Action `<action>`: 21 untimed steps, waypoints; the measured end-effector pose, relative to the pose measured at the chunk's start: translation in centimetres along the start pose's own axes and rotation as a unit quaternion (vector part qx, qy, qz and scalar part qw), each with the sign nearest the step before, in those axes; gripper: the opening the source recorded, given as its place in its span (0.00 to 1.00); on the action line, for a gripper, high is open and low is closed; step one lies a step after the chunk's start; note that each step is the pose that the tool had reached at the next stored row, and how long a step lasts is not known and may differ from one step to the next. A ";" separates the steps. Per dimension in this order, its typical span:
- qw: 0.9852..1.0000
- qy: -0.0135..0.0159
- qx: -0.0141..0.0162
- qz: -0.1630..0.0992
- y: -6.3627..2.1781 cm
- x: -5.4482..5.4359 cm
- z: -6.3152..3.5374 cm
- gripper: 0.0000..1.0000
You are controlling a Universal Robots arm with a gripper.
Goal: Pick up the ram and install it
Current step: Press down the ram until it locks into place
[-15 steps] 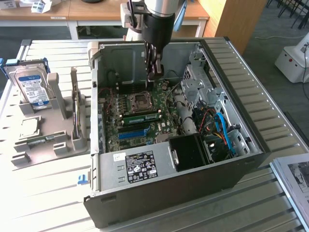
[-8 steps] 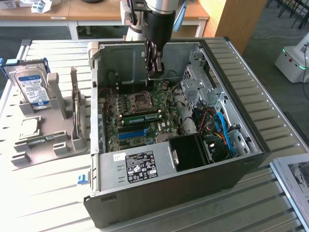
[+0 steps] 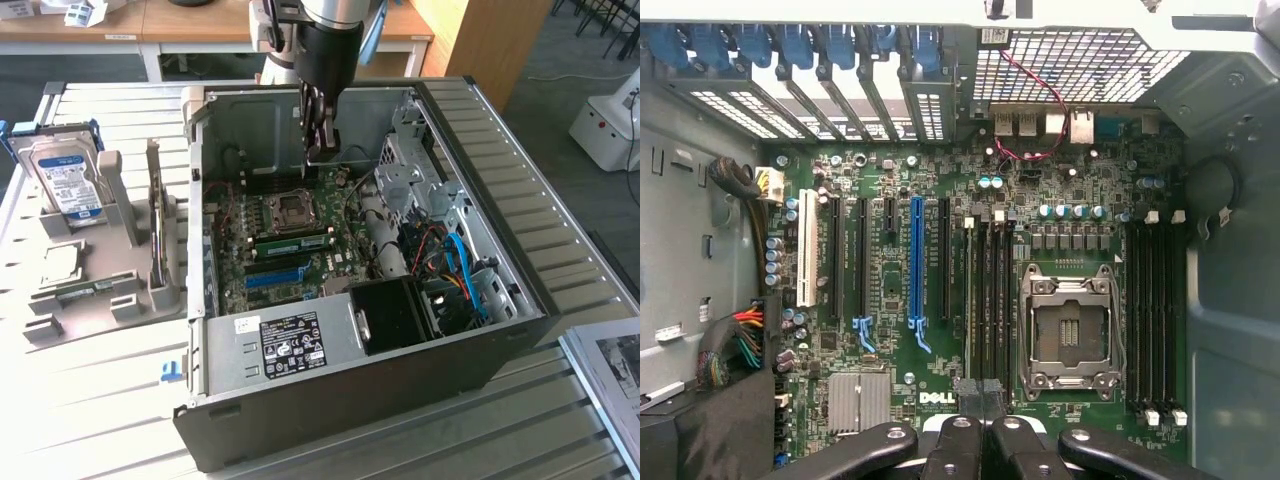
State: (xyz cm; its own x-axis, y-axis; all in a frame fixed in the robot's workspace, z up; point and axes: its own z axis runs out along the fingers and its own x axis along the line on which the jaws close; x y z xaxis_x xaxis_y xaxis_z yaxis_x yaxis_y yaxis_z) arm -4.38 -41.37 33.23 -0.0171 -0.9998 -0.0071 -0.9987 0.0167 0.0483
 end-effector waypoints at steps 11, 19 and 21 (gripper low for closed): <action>1.000 -0.001 0.000 0.023 0.00 0.0 0.00 0.10; 0.998 -0.003 0.000 0.063 0.00 0.0 0.00 0.10; 0.997 -0.004 0.001 0.074 0.00 0.0 0.00 0.10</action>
State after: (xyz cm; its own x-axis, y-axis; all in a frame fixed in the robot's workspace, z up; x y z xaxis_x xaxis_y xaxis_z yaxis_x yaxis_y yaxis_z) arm -4.37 -41.37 33.22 -0.1642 -0.9864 -0.0071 -0.9853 0.1636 0.0483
